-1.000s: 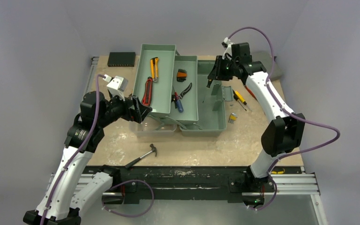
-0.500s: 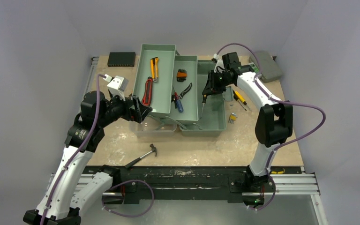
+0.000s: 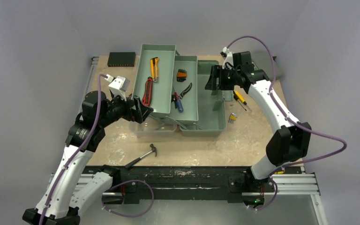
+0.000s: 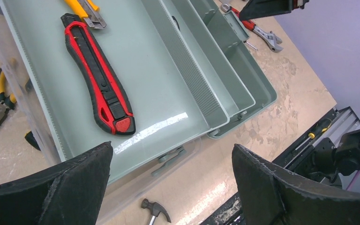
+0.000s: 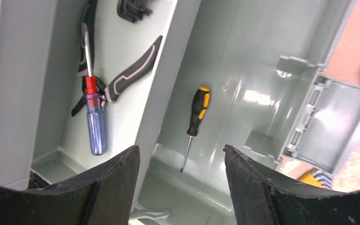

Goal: Pack the tool kit

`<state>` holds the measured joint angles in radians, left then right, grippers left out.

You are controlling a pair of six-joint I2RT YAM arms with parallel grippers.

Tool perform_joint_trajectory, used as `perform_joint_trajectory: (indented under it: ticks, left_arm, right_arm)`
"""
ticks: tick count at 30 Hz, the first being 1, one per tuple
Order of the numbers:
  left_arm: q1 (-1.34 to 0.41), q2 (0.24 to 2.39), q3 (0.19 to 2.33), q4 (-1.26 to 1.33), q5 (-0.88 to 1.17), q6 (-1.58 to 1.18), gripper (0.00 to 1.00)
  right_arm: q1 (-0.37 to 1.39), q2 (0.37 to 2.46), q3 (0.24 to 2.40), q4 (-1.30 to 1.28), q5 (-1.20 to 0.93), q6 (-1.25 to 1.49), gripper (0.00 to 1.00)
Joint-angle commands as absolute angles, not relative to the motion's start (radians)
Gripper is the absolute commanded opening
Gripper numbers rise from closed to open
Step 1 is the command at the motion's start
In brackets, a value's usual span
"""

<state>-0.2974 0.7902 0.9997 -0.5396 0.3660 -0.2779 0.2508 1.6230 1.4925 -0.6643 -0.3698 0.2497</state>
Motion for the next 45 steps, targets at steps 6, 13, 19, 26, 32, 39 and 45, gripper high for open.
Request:
perform_joint_trajectory:
  ticks: [6, 13, 19, 26, 32, 39, 45]
  left_arm:
    - [-0.334, 0.787, 1.059, -0.605, 0.328, -0.323, 0.94]
    - [-0.337, 0.747, 1.014, -0.625, 0.316, -0.306, 0.94]
    - [-0.346, 0.724, 0.971, -0.611, 0.307, -0.262, 0.94]
    - [-0.408, 0.677, 0.913, -0.591, 0.258, -0.220, 0.94]
    - [-0.430, 0.657, 0.901, -0.591, 0.251, -0.201, 0.94]
    - [-0.431, 0.641, 0.895, -0.584, 0.242, -0.193, 0.94]
    - [-0.430, 0.655, 0.898, -0.578, 0.245, -0.193, 0.94]
  right_arm:
    - [0.245, 1.483, 1.480, -0.593, 0.002, 0.239, 0.68]
    - [0.112, 1.508, 1.495, -0.578, 0.135, 0.223, 0.67]
    - [-0.042, 1.568, 1.504, -0.587, 0.166, 0.214, 0.70]
    - [-0.118, 1.690, 1.543, -0.590, 0.196, 0.227, 0.88]
    - [-0.123, 1.875, 1.616, -0.581, 0.169, 0.215, 0.92]
    - [-0.128, 2.071, 1.794, -0.632, 0.125, 0.152, 0.85]
    - [-0.128, 2.057, 1.750, -0.599, -0.107, 0.099, 0.83]
